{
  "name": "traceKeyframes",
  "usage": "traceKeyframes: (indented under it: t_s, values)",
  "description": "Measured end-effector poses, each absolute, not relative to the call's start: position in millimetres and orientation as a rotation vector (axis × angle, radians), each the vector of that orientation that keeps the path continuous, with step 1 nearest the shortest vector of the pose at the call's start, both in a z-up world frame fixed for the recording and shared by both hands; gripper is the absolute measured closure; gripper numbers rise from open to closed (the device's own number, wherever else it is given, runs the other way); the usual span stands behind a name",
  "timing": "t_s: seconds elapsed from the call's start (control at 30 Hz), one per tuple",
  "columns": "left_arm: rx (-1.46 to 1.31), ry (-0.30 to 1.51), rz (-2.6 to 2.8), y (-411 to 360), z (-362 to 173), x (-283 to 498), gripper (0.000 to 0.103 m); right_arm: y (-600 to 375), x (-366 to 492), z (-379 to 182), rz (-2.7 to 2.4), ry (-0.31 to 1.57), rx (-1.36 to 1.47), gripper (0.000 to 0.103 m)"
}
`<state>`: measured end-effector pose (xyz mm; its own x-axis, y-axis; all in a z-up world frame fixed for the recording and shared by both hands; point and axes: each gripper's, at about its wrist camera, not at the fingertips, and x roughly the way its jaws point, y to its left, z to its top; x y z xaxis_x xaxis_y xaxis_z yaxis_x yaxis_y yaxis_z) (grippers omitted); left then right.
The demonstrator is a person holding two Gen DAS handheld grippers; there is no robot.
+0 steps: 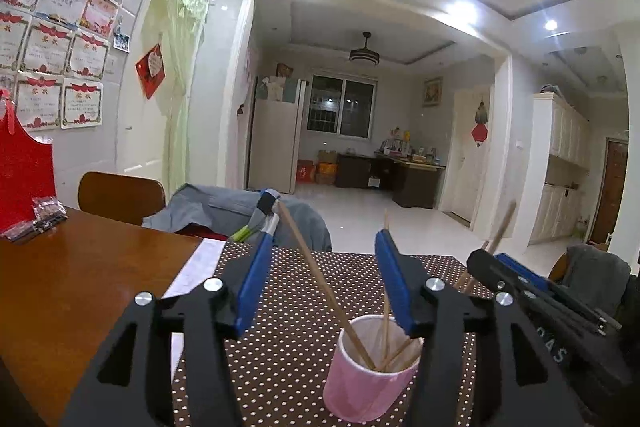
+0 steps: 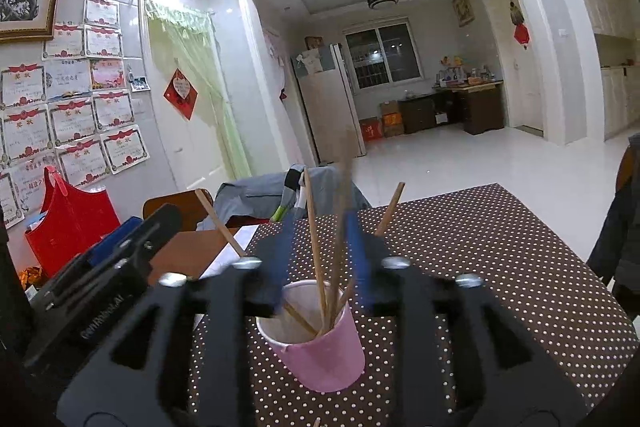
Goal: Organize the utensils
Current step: 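Lower the left gripper onto a third chopstick and close while the right gripper grasps another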
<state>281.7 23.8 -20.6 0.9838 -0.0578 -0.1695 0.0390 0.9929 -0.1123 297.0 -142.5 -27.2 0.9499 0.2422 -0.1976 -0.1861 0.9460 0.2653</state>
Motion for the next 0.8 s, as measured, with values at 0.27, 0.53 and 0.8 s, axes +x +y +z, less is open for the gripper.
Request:
traceKeyframes:
  t_s: [0.27,0.53,0.8]
  values:
    - [-0.109,0.195,-0.038,31,-12,256,0.048,-151,270,-16,0.197,0.219,0.238,0.056]
    - [-0.070,0.225,-0.039,25,-6,224,0.048,-161,240,-14,0.195,0.251,0.233,0.056]
    - [-0.032,0.344,-0.063,18,-18,196,0.044,-162,216,-28,0.194,0.366,0.189,0.055]
